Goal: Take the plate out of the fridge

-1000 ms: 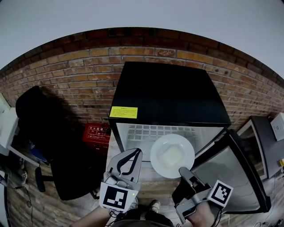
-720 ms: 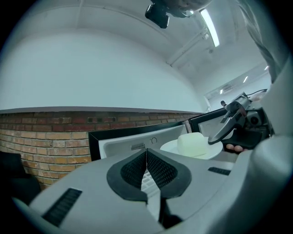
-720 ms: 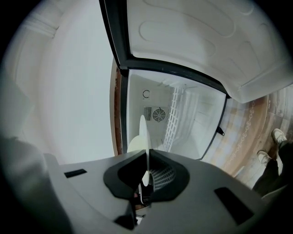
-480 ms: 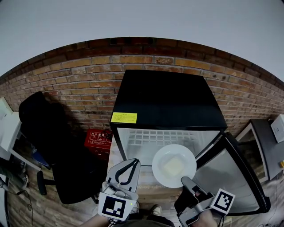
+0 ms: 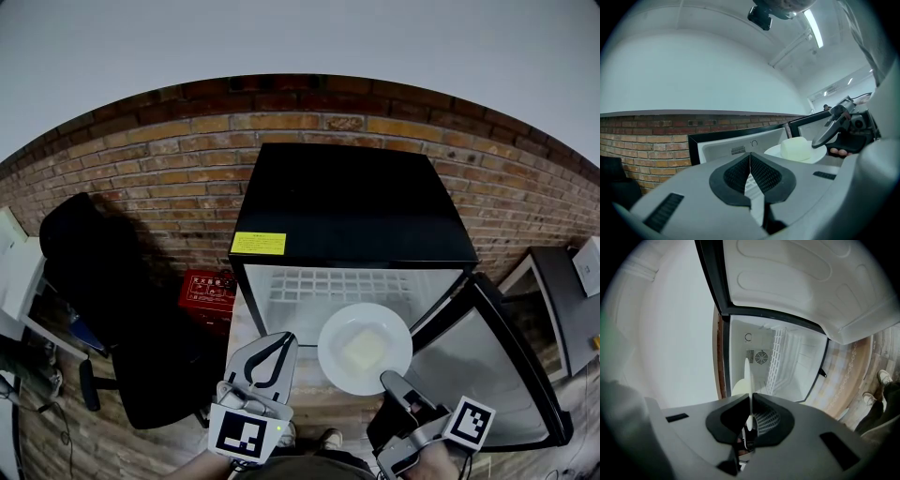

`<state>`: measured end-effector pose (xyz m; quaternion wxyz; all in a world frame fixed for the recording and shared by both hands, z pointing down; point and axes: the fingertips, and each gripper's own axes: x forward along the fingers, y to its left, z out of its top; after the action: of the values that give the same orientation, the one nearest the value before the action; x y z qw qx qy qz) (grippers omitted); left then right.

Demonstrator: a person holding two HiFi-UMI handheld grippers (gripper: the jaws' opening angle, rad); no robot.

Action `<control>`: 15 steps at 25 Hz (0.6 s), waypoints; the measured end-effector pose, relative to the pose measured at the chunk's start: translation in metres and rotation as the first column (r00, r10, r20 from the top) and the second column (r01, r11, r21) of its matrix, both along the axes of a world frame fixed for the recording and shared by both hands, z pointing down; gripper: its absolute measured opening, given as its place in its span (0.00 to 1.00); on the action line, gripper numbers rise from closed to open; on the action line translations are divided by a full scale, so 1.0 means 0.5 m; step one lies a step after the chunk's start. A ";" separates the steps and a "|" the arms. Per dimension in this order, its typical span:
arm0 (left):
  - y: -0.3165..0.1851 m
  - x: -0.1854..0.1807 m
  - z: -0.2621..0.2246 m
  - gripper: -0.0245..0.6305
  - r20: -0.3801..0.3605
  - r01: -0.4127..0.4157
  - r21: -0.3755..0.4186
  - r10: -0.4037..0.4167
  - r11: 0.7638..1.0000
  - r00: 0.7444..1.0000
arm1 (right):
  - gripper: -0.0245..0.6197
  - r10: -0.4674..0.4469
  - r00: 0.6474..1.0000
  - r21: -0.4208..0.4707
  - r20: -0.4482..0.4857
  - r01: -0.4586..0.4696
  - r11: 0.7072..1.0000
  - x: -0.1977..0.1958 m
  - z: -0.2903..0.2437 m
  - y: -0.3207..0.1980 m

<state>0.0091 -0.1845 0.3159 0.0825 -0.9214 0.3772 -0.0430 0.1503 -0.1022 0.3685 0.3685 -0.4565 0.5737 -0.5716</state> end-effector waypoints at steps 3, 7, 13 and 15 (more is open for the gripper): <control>-0.004 0.005 -0.001 0.07 -0.004 -0.002 -0.003 0.002 1.000 1.000 | 0.09 -0.003 1.000 0.013 -0.005 0.003 1.000 0.001 -0.003 -0.007; -0.009 0.010 -0.003 0.07 -0.009 -0.004 0.000 0.004 1.000 1.000 | 0.09 -0.003 1.000 0.020 0.010 0.002 1.000 0.001 -0.005 -0.014; -0.016 0.009 -0.004 0.07 -0.011 -0.003 0.001 0.003 1.000 1.000 | 0.09 -0.015 1.000 0.033 0.005 0.014 0.999 -0.005 -0.011 -0.025; -0.016 0.008 -0.004 0.07 -0.011 -0.002 -0.001 0.002 1.000 1.000 | 0.09 -0.015 1.000 0.037 0.006 0.015 0.999 -0.006 -0.013 -0.027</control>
<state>0.0134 -0.1927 0.3141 0.0799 -0.9222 0.3766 -0.0378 0.1471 -0.1157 0.3620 0.3745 -0.4434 0.5865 -0.5650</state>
